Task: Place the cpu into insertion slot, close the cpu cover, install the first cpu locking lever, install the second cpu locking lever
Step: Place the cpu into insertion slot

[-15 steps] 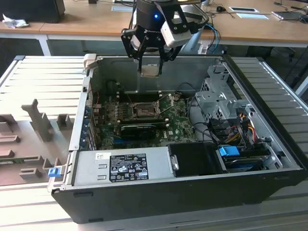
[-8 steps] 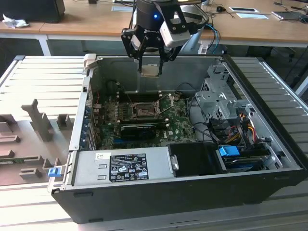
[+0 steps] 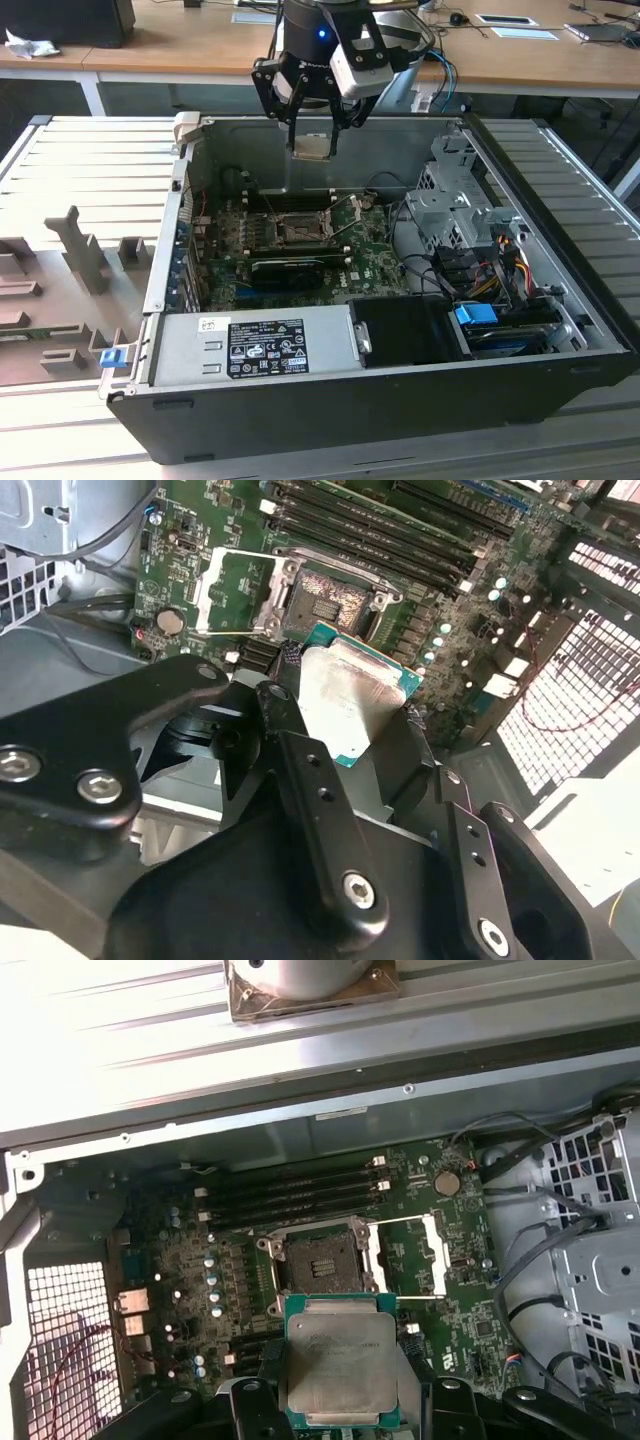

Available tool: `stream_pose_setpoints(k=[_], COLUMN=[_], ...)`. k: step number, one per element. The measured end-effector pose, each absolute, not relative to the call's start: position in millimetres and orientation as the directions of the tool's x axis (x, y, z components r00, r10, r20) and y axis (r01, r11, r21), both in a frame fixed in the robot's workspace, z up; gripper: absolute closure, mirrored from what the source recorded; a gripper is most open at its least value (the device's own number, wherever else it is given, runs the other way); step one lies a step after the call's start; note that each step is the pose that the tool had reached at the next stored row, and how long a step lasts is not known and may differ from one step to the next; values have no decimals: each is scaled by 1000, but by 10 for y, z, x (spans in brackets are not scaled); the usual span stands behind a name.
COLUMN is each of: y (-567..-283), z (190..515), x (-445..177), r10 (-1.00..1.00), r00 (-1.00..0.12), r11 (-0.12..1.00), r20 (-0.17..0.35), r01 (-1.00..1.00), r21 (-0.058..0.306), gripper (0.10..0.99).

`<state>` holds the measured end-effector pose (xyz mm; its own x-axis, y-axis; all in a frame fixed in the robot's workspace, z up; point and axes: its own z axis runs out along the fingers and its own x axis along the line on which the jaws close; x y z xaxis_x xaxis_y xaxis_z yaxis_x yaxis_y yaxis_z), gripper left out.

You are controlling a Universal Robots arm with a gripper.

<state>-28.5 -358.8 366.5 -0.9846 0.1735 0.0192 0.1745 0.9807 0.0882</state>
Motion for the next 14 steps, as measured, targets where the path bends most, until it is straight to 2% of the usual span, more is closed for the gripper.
stream_pose_setpoints(k=[7,14], y=[-3588,-3588], z=[3665,3619], x=[-285,-285], r10=[224,363], r00=[-974,-931], r11=[971,927], r20=[19,19], r01=[224,364], r21=[87,86], gripper=[561,561])
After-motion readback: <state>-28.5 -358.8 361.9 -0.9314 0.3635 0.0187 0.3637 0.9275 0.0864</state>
